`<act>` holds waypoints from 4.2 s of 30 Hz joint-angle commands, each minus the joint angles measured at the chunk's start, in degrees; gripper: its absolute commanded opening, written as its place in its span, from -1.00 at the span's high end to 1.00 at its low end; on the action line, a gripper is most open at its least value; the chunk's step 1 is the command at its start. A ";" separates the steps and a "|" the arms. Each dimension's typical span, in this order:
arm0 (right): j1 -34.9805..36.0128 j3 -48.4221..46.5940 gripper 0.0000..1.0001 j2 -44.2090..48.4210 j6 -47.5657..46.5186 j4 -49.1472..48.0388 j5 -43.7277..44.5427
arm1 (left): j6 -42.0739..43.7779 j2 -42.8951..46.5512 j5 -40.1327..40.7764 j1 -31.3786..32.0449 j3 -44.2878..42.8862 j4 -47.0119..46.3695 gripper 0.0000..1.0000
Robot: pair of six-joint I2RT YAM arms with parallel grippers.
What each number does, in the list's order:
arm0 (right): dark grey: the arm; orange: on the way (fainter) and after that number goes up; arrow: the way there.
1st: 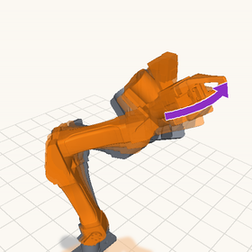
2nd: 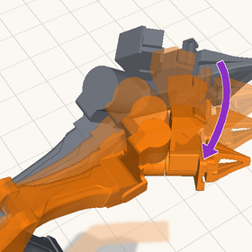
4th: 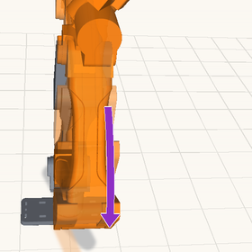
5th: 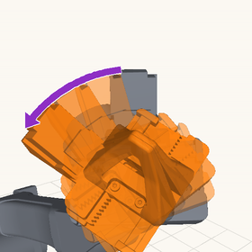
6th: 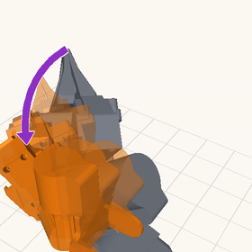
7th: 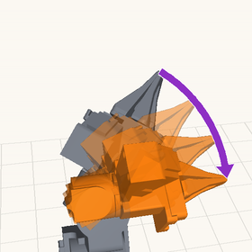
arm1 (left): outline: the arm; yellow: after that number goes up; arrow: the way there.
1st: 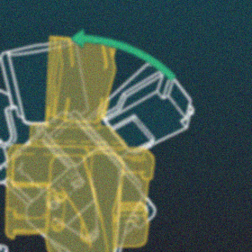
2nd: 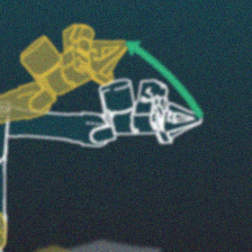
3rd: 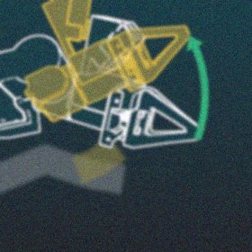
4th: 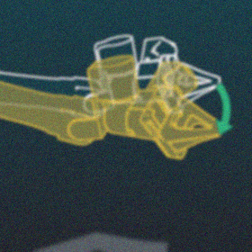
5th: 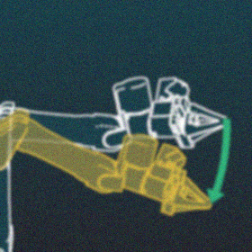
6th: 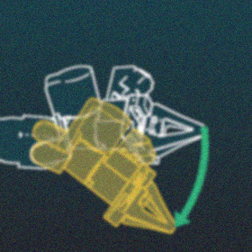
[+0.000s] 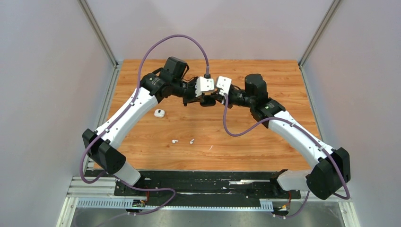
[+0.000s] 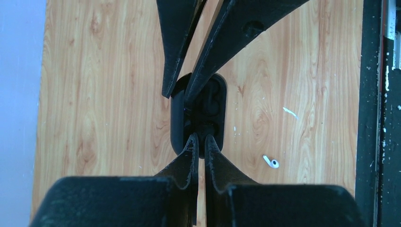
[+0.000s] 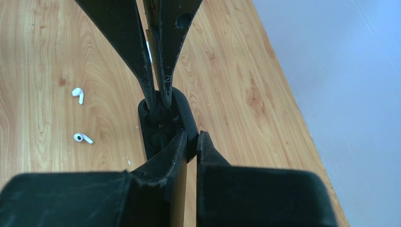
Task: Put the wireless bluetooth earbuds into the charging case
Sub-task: Place the earbud in the charging case, then close the charging case.
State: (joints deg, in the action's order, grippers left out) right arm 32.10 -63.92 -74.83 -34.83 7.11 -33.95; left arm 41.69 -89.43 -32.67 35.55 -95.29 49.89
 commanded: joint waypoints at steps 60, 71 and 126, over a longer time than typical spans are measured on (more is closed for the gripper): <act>0.86 -8.58 1.00 0.84 17.23 -16.87 1.79 | -47.28 14.55 -28.51 -16.92 23.00 -50.35 -0.42; 0.88 -8.47 1.00 -0.23 16.86 -17.49 1.88 | -53.76 9.85 -32.64 -16.92 21.05 -56.04 0.13; 0.70 -12.76 0.40 -1.81 12.38 -9.01 7.24 | -56.67 7.57 -35.08 -17.26 21.83 -60.70 1.00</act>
State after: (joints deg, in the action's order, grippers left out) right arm 32.60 -73.25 -77.97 -21.26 -4.73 -29.04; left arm -18.55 -82.46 -66.19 18.24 -71.64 -11.57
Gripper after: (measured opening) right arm 0.297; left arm 0.345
